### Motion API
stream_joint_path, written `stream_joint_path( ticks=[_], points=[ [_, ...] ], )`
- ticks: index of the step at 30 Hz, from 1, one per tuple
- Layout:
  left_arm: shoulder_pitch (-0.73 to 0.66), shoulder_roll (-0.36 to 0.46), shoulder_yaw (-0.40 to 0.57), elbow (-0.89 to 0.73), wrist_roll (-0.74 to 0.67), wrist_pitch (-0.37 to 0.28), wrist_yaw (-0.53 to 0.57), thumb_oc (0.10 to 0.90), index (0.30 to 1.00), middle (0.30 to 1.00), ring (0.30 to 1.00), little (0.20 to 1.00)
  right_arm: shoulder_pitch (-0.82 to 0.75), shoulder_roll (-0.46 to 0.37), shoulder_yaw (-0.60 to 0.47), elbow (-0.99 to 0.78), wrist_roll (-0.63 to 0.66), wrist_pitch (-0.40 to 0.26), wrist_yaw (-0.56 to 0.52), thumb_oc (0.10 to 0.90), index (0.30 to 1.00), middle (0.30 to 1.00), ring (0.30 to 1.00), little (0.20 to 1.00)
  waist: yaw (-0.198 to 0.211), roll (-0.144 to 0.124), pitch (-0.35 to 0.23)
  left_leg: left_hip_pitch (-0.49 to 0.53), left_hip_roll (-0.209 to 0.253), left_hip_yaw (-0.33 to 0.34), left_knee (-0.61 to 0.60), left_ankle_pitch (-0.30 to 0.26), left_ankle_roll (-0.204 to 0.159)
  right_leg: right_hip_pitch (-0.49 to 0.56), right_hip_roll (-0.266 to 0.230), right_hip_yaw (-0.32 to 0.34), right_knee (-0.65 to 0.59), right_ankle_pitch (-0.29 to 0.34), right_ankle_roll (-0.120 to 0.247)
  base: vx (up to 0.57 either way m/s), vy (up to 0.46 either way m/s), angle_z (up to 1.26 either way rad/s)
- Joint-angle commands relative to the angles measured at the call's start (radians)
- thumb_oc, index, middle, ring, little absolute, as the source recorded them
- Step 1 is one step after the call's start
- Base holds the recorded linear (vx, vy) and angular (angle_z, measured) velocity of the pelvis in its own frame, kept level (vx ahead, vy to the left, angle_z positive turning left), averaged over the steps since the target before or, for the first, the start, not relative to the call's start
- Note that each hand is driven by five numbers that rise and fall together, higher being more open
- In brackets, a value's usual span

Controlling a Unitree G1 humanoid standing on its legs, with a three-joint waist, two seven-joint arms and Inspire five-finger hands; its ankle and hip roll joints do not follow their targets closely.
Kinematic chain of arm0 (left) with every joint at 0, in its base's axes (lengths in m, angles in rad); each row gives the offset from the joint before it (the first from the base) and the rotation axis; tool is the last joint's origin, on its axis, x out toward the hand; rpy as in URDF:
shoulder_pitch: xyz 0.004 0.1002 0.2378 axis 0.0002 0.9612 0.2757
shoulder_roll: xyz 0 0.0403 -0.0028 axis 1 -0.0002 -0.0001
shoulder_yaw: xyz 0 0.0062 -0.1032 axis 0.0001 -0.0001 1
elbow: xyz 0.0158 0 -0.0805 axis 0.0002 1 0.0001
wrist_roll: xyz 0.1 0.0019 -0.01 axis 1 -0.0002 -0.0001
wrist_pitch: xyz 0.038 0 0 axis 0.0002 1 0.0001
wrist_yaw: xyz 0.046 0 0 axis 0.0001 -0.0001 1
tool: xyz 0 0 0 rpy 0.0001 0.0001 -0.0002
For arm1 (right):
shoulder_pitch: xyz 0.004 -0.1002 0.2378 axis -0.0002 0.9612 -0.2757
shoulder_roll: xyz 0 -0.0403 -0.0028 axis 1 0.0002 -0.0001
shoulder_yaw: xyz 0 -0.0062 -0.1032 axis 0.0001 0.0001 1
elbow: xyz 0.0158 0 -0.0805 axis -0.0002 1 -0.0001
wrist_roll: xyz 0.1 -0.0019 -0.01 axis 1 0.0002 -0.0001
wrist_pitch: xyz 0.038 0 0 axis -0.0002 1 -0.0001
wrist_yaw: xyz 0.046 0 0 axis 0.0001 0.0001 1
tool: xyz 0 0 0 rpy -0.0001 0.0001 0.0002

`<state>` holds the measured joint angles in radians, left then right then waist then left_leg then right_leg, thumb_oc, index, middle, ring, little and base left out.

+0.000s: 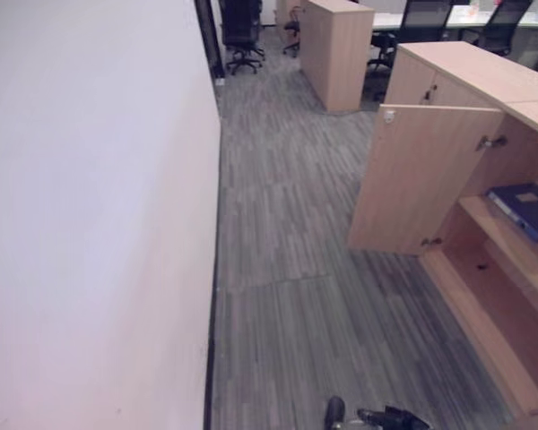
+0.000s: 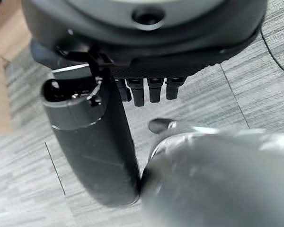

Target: Put the empty folder in the office cabinet

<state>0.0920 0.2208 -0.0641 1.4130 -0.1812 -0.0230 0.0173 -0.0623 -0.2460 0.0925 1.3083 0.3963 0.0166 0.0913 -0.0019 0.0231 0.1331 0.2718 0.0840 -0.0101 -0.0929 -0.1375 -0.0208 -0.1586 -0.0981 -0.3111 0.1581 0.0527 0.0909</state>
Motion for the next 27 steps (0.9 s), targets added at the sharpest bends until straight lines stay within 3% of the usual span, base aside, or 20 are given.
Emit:
stream_joint_path(
  ticks=[1, 6, 8, 11, 14, 16, 17, 18, 20, 22, 23, 24, 27],
  points=[
    [-0.001, 0.008, -0.002, 0.019, 0.014, -0.004, 0.005, 0.8, 0.9, 0.9, 0.9, 0.9, 0.024, -0.017, 0.037, 0.079, -0.025, 0.014, -0.003, 0.8, 0.9, 0.9, 0.9, 0.9, -0.015, -0.017, -0.034, 0.021, -0.078, -0.012, 0.006, -0.012, 0.006, -0.009, -0.05, 0.037, -0.1, 0.113, 0.038, 0.34, -0.268, 0.26],
    [-0.023, 0.01, -0.022, -0.007, 0.004, -0.006, 0.006, 0.8, 0.9, 0.9, 0.9, 0.9, 0.034, -0.03, 0.031, 0.093, -0.016, 0.011, -0.008, 0.8, 0.9, 0.9, 0.9, 0.9, -0.027, -0.011, -0.042, 0.024, -0.017, -0.006, 0.024, 0.0, -0.024, -0.006, -0.004, 0.045, -0.07, 0.054, 0.013, 0.22, -0.193, 0.32],
    [-0.039, 0.014, -0.032, -0.016, -0.004, -0.007, 0.009, 0.8, 0.9, 0.9, 0.9, 0.9, 0.038, -0.031, 0.036, 0.097, -0.013, 0.01, -0.007, 0.8, 0.9, 0.9, 0.9, 0.9, -0.033, -0.012, -0.041, 0.0, 0.022, 0.002, 0.098, 0.039, -0.046, 0.001, 0.027, 0.055, -0.048, 0.016, -0.01, 0.22, -0.233, -0.02],
    [-0.041, 0.015, -0.041, -0.025, 0.001, -0.006, 0.011, 0.8, 0.9, 0.9, 0.9, 0.9, 0.044, -0.033, 0.04, 0.106, -0.007, 0.006, -0.01, 0.8, 0.9, 0.9, 0.9, 0.9, -0.035, -0.029, -0.035, -0.078, 0.046, 0.027, 0.306, 0.11, -0.052, 0.055, 0.064, 0.072, -0.062, -0.024, -0.044, 0.19, -0.221, -0.07],
    [-0.044, 0.023, -0.044, -0.043, -0.007, 0.0, 0.018, 0.8, 0.9, 0.9, 0.9, 0.9, 0.047, -0.043, 0.032, 0.114, -0.001, 0.011, -0.017, 0.8, 0.9, 0.9, 0.9, 0.9, -0.016, -0.058, 0.008, -0.24, 0.04, 0.014, 0.681, 0.226, -0.014, 0.12, 0.088, 0.098, -0.076, -0.053, -0.096, 0.14, -0.22, -0.38],
    [-0.049, 0.026, -0.047, -0.049, -0.013, -0.003, 0.028, 0.8, 0.9, 0.9, 0.9, 0.9, 0.039, -0.054, 0.025, 0.119, 0.005, 0.015, -0.028, 0.8, 0.9, 0.9, 0.9, 0.9, -0.006, -0.083, 0.031, -0.343, 0.011, 0.03, 0.764, 0.204, 0.012, 0.148, 0.076, 0.116, -0.086, -0.066, -0.107, 0.14, -0.11, -0.41],
    [-0.047, 0.021, -0.048, -0.054, -0.019, -0.007, 0.029, 0.8, 0.9, 0.9, 0.9, 0.9, 0.037, -0.058, 0.02, 0.121, 0.006, 0.016, -0.032, 0.8, 0.9, 0.9, 0.9, 0.9, 0.016, -0.09, 0.046, -0.441, -0.004, 0.046, 0.745, 0.142, 0.025, 0.191, 0.07, 0.141, -0.101, -0.079, -0.103, 0.14, -0.018, -0.38],
    [-0.048, 0.022, -0.048, -0.054, -0.019, -0.007, 0.029, 0.8, 0.9, 0.9, 0.9, 0.9, 0.036, -0.057, 0.02, 0.121, 0.006, 0.016, -0.032, 0.8, 0.9, 0.9, 0.9, 0.9, 0.015, -0.092, 0.043, -0.443, -0.006, 0.046, 0.742, 0.145, 0.025, 0.188, 0.068, 0.14, -0.102, -0.078, -0.103, 0.17, 0.028, -0.54],
    [-0.044, 0.02, -0.046, -0.055, -0.026, -0.012, 0.033, 0.8, 0.9, 0.9, 0.9, 0.9, 0.039, -0.061, 0.018, 0.128, 0.002, 0.015, -0.032, 0.8, 0.9, 0.9, 0.9, 0.9, 0.035, -0.093, 0.052, -0.494, -0.025, 0.045, 0.591, 0.13, 0.018, 0.217, 0.059, 0.164, -0.112, -0.089, -0.09, 0.18, 0.084, -0.49],
    [-0.041, 0.022, -0.043, -0.052, -0.042, -0.016, 0.038, 0.8, 0.9, 0.9, 0.9, 0.9, 0.041, -0.065, 0.019, 0.13, -0.001, 0.011, -0.033, 0.8, 0.9, 0.9, 0.9, 0.9, 0.052, -0.071, 0.051, -0.504, -0.031, 0.009, 0.322, 0.214, -0.016, 0.249, 0.068, 0.185, -0.121, -0.11, -0.082, 0.22, 0.124, -0.31],
    [-0.042, 0.022, -0.043, -0.052, -0.042, -0.016, 0.038, 0.8, 0.9, 0.9, 0.9, 0.9, 0.041, -0.066, 0.019, 0.13, -0.001, 0.011, -0.033, 0.8, 0.9, 0.9, 0.9, 0.9, 0.051, -0.072, 0.05, -0.502, -0.032, 0.009, 0.315, 0.219, -0.017, 0.249, 0.067, 0.185, -0.121, -0.109, -0.082, 0.31, 0.148, -0.32],
    [-0.043, 0.023, -0.044, -0.051, -0.05, -0.023, 0.046, 0.8, 0.9, 0.9, 0.9, 0.9, 0.042, -0.069, 0.018, 0.127, -0.001, 0.005, -0.037, 0.8, 0.9, 0.9, 0.9, 0.9, 0.066, -0.051, 0.054, -0.534, -0.014, -0.026, 0.126, 0.322, -0.05, 0.298, 0.078, 0.202, -0.137, -0.124, -0.079, 0.34, 0.137, -0.16],
    [-0.038, 0.019, -0.038, -0.035, -0.046, -0.024, 0.048, 0.8, 0.9, 0.9, 0.9, 0.9, 0.05, -0.067, 0.009, 0.138, -0.02, 0.004, -0.038, 0.8, 0.9, 0.9, 0.9, 0.9, 0.086, -0.04, 0.049, -0.569, -0.014, -0.062, 0.025, 0.359, -0.081, 0.362, 0.076, 0.242, -0.158, -0.149, -0.068, 0.4, 0.177, -0.27]
  ],
)
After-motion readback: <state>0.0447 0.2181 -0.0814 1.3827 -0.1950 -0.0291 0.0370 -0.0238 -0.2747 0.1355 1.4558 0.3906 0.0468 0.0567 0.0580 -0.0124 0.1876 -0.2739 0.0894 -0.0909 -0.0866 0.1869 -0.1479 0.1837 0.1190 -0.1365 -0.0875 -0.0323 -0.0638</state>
